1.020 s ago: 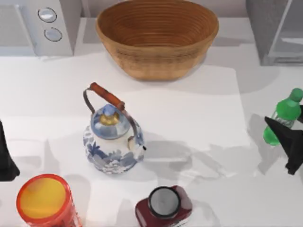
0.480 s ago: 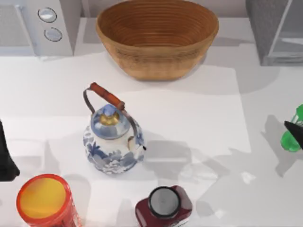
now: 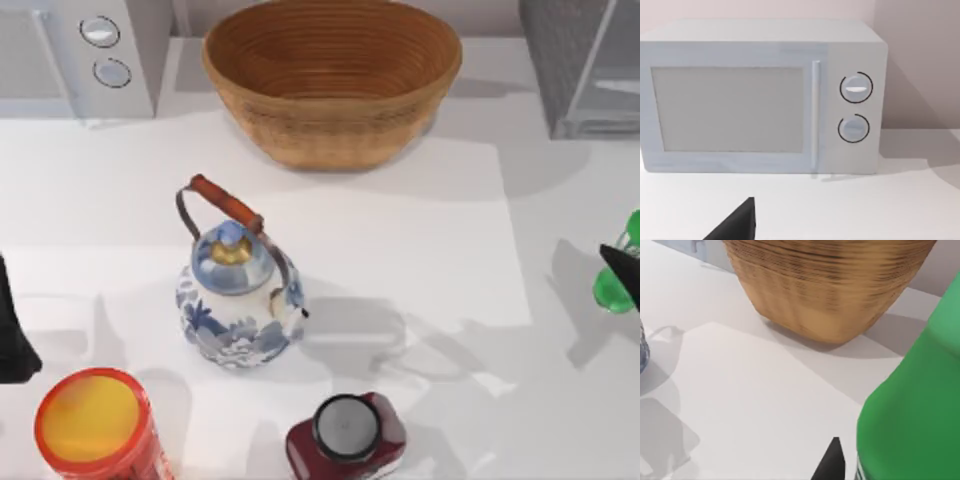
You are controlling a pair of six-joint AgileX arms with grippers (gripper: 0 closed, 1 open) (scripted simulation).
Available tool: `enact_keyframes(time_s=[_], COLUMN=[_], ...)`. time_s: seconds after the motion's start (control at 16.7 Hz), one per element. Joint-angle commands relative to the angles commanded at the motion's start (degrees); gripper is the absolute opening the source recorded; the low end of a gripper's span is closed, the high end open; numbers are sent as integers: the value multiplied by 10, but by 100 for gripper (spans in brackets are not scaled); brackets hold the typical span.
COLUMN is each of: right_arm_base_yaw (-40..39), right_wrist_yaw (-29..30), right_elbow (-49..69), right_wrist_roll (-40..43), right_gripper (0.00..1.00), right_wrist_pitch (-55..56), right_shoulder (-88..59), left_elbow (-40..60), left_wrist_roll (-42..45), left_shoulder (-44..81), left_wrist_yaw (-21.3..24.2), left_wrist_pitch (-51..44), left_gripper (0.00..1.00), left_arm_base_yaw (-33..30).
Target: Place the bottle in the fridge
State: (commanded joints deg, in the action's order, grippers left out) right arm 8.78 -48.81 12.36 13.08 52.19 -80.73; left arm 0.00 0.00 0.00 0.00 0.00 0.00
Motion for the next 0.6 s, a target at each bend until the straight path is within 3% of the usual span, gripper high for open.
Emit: enact_keyframes(time_s=[0.6], right_arm_base_yaw=[-76], right_wrist_yaw=[267], right_elbow=[-65], right_wrist_roll=[-80], right_gripper=[1], right_wrist_pitch=[-282], right_shoulder=[474], left_elbow=[0], left_wrist_roll=[0], left_shoulder=[0], left_wrist_yaw=[0], left_wrist_pitch=[0], left_gripper=[100], left_arm_base_yaw=[0])
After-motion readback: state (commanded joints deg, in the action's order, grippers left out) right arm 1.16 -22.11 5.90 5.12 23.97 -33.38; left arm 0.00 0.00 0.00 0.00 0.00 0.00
